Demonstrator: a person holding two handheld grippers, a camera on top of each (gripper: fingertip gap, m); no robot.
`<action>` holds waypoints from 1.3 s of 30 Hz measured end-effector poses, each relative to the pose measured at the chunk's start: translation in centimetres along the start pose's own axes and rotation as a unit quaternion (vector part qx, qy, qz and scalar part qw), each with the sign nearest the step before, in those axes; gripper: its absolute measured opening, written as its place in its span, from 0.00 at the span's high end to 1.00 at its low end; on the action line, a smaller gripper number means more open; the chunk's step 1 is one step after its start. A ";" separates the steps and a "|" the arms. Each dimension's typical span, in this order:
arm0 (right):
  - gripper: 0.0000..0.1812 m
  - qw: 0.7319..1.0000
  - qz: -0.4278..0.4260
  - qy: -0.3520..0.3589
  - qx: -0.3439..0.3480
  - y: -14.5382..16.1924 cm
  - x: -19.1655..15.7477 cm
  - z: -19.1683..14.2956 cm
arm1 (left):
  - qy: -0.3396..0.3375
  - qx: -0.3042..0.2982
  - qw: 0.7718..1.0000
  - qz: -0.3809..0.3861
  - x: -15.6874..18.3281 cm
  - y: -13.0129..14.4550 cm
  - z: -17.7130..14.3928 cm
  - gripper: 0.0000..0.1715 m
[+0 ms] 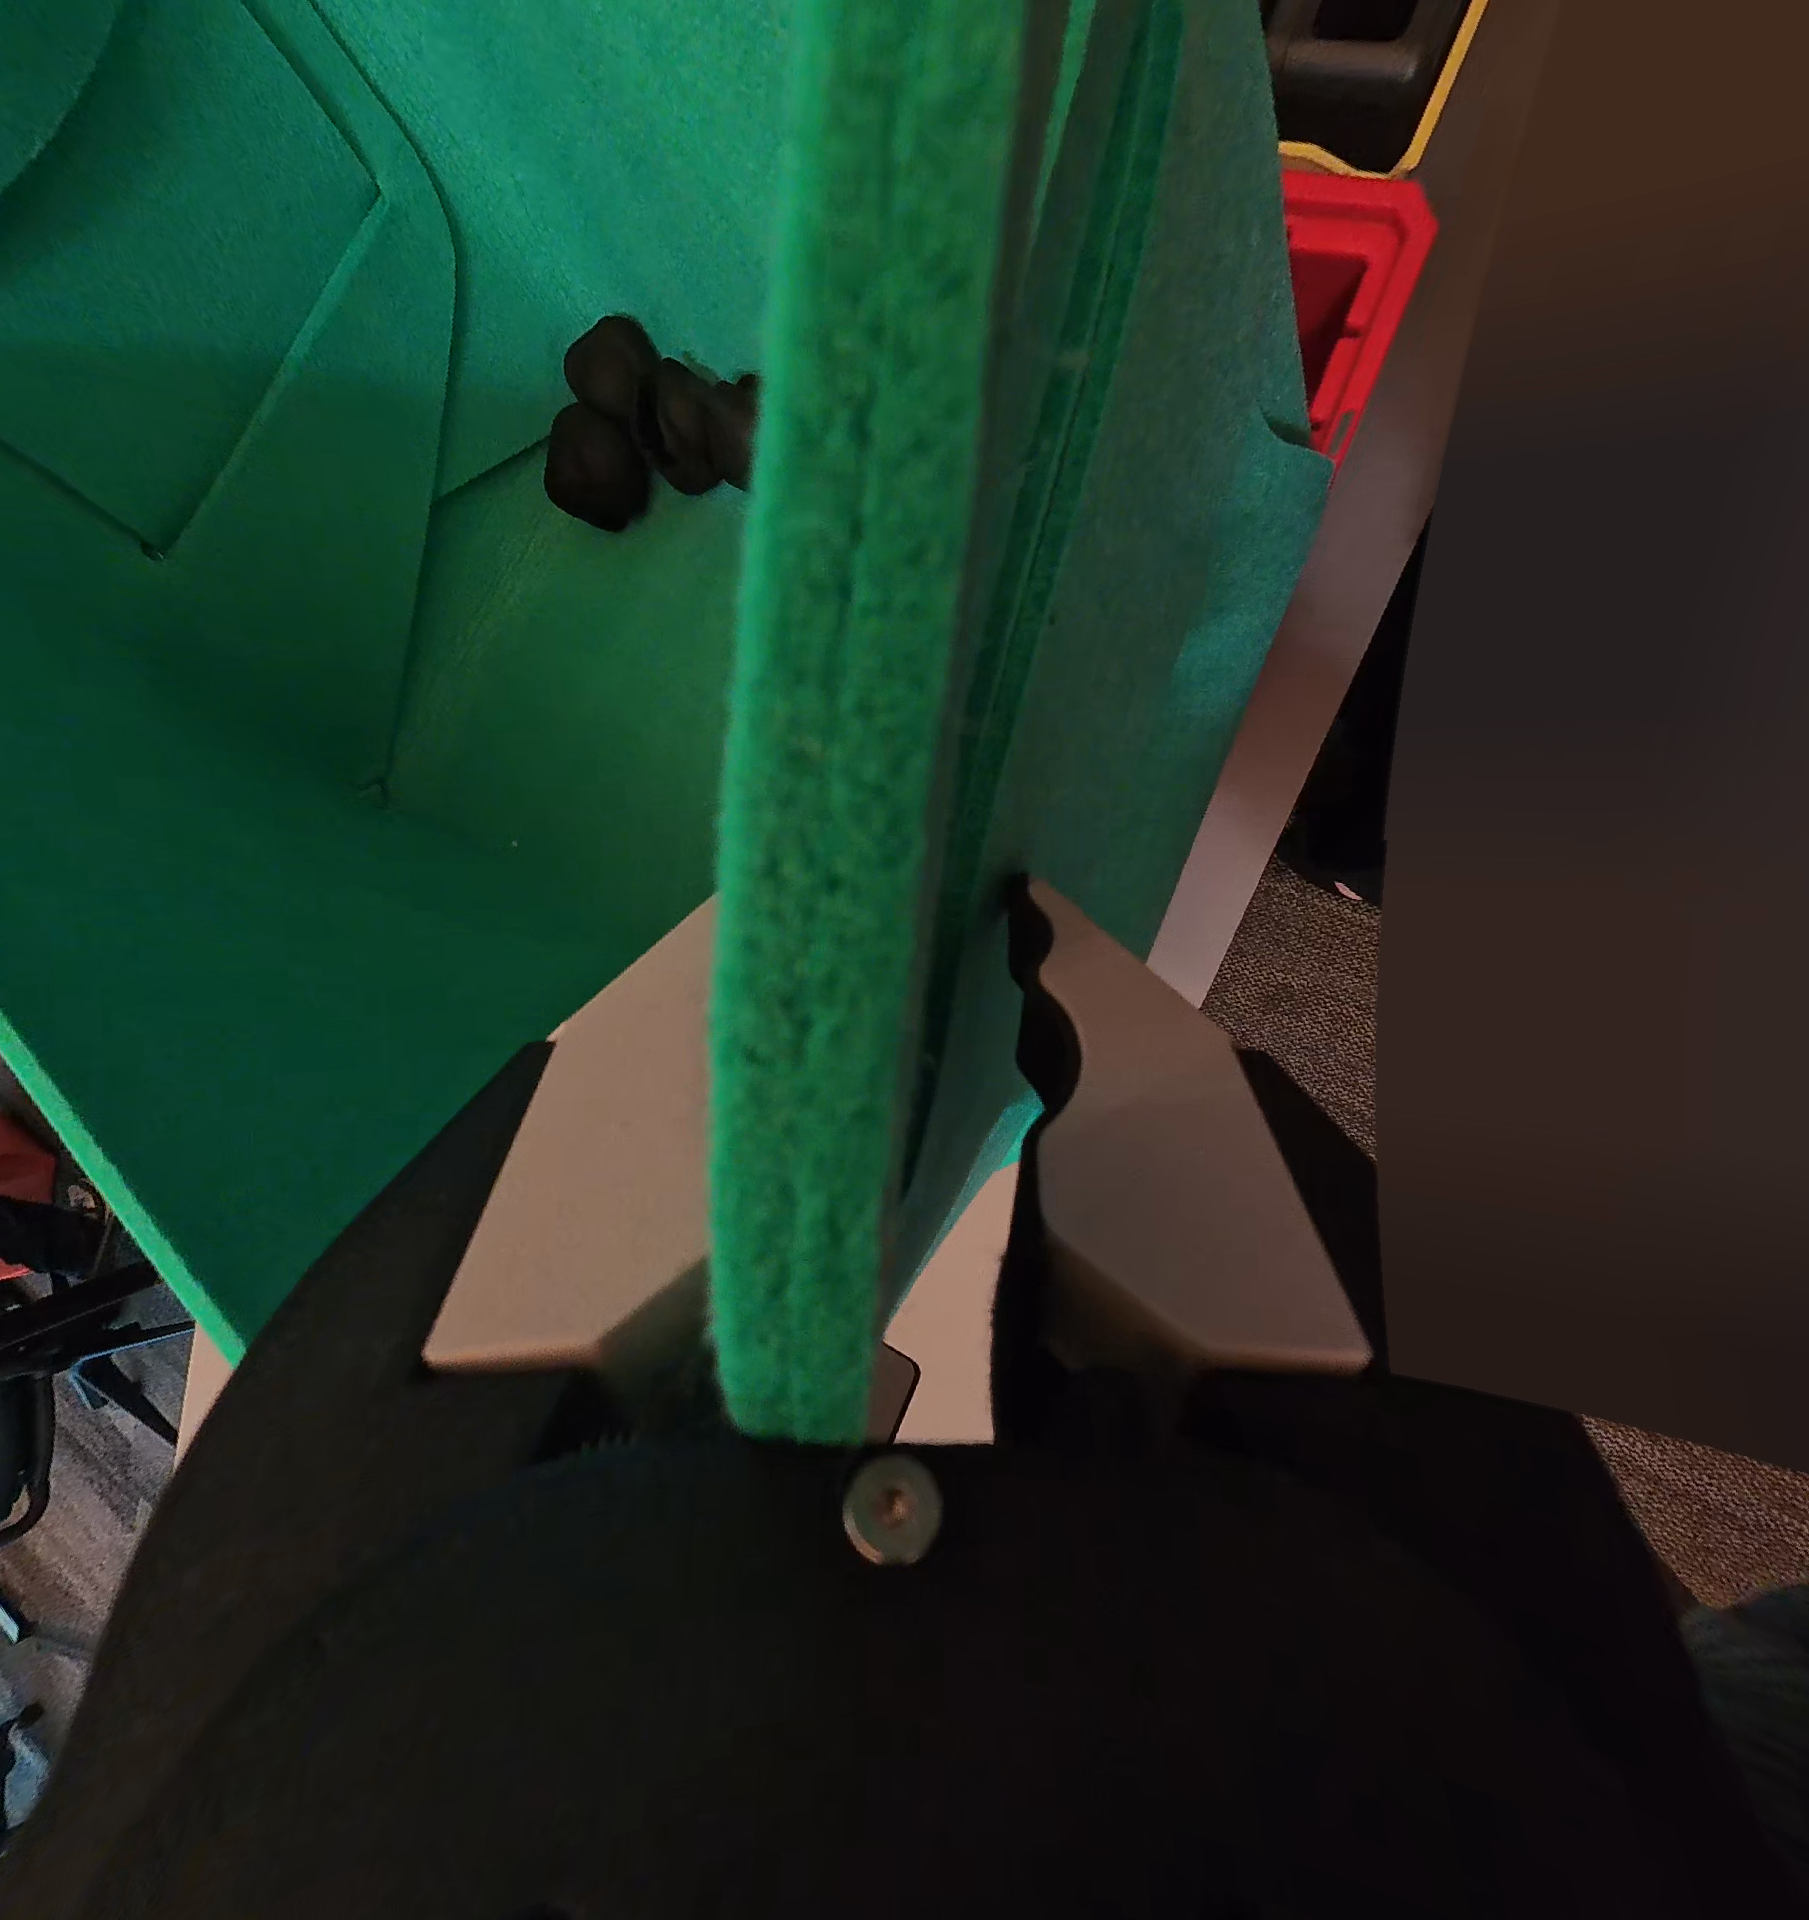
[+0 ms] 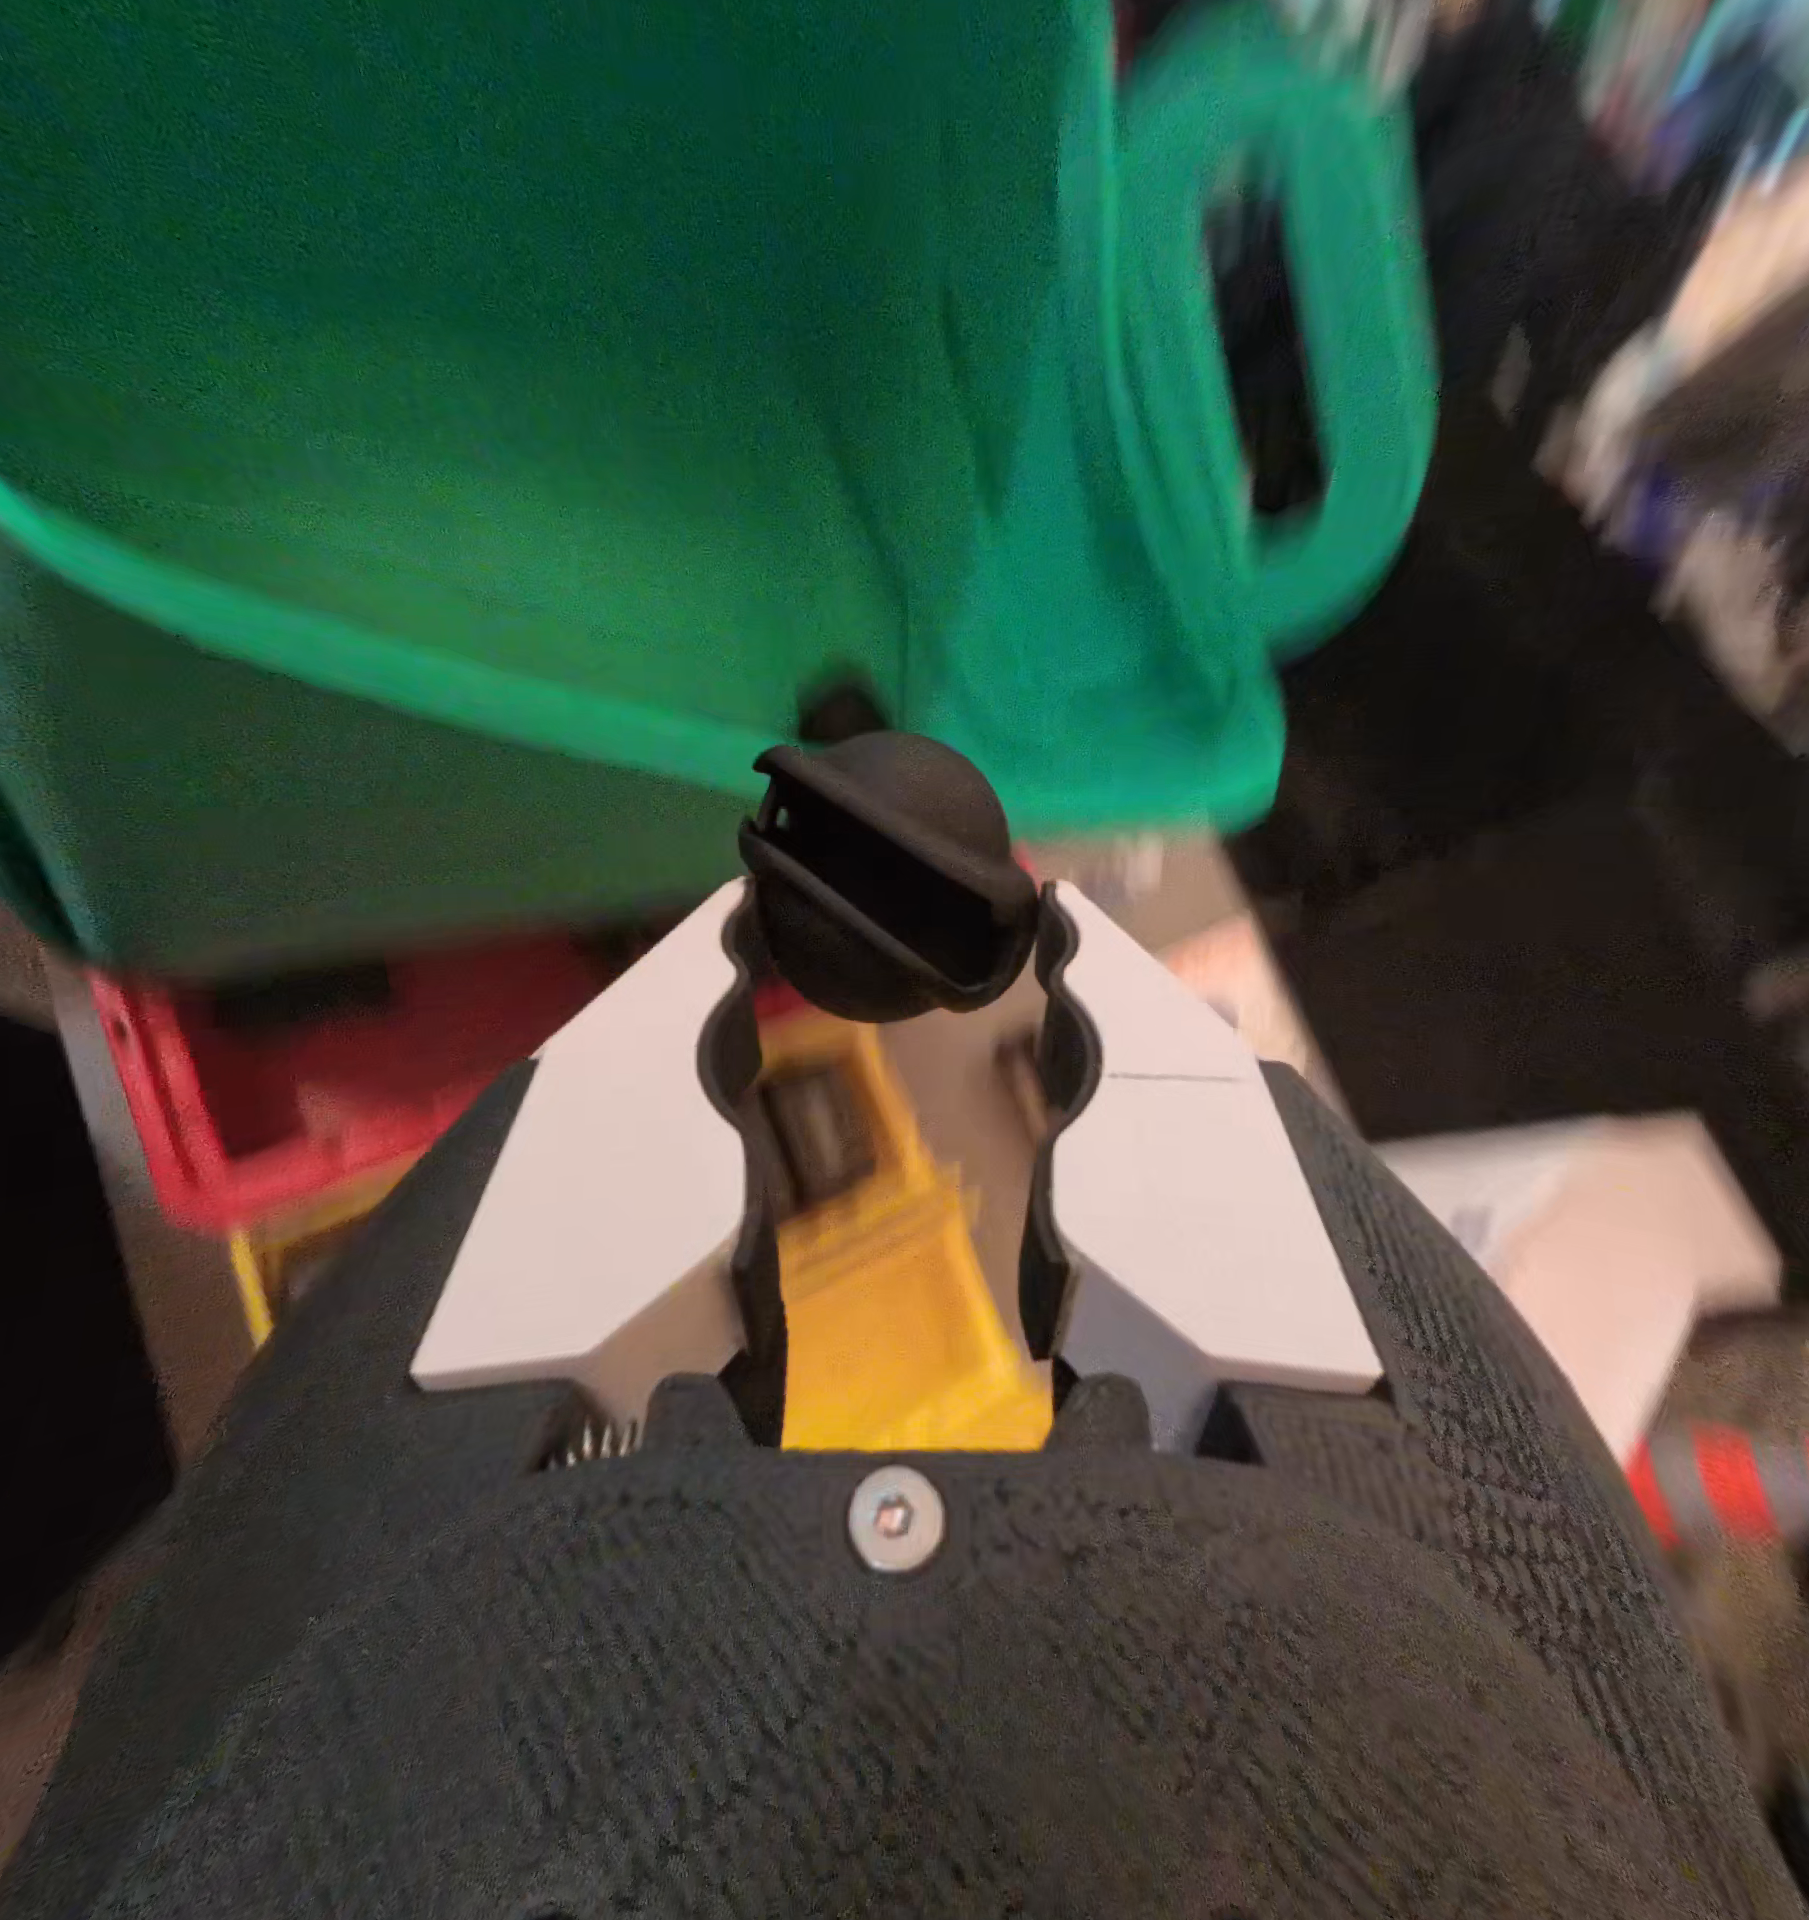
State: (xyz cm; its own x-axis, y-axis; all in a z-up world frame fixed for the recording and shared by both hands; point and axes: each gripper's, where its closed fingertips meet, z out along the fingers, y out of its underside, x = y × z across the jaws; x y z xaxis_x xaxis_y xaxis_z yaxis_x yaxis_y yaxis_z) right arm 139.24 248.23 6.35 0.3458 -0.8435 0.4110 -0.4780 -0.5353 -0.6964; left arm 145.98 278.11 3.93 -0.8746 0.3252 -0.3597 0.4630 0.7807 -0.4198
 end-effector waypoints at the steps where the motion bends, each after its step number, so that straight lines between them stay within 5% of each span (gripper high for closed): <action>1: 0.71 0.998 -0.015 -0.002 0.069 -4.3 -0.4 -0.5 | 0.000 0.000 1.000 0.000 -0.1 0.0 0.0 0.75; 4: 0.67 0.979 -0.060 -0.047 0.188 -12.9 -3.1 -0.7 | 0.002 -0.002 1.000 -0.001 -0.1 0.0 -0.1 0.75; 5: 0.56 0.977 -0.069 -0.080 0.184 -14.0 -4.4 0.0 | 0.002 -0.003 1.000 -0.001 -0.1 0.0 -0.1 0.75; 7: 0.47 0.979 -0.090 -0.120 0.141 -14.3 -6.2 1.8 | 0.003 -0.004 1.000 -0.002 -0.1 0.0 0.0 0.75; 13: 0.49 0.986 -0.097 -0.055 0.127 -12.0 -3.9 1.6 | 0.003 -0.002 1.000 -0.003 0.1 0.0 0.1 0.75; 16: 0.50 0.995 -0.039 -0.004 0.096 -7.1 -0.2 0.3 | 0.002 -0.001 1.000 -0.003 0.0 0.1 0.4 0.75; 19: 0.54 0.998 0.039 -0.008 -0.043 3.2 1.3 0.7 | 0.000 0.000 1.000 -0.002 0.0 0.2 0.5 0.75; 23: 0.59 0.951 0.094 -0.120 -0.269 18.2 -4.0 2.0 | 0.004 0.001 1.000 0.000 -0.1 0.2 0.7 0.75; 26: 0.59 0.906 0.066 -0.194 -0.370 25.9 -9.2 2.8 | 0.008 0.000 1.000 0.003 -0.2 0.2 0.8 0.75; 30: 0.60 0.890 0.048 -0.237 -0.385 29.5 -13.0 4.7 | 0.010 0.003 1.000 0.004 -0.1 0.2 1.0 0.75; 39: 0.69 0.863 -0.019 -0.254 -0.436 32.4 -14.7 7.1 | 0.011 0.003 1.000 0.006 0.0 0.2 0.7 0.75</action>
State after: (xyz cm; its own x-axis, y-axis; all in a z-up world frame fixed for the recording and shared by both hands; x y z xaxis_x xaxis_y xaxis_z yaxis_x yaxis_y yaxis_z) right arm 124.41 243.55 -26.45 0.5782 -0.8148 -0.0419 -0.8079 -0.5790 0.1095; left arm 146.18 277.90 3.29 -0.8716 0.3470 -0.3462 0.4749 0.7727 -0.4211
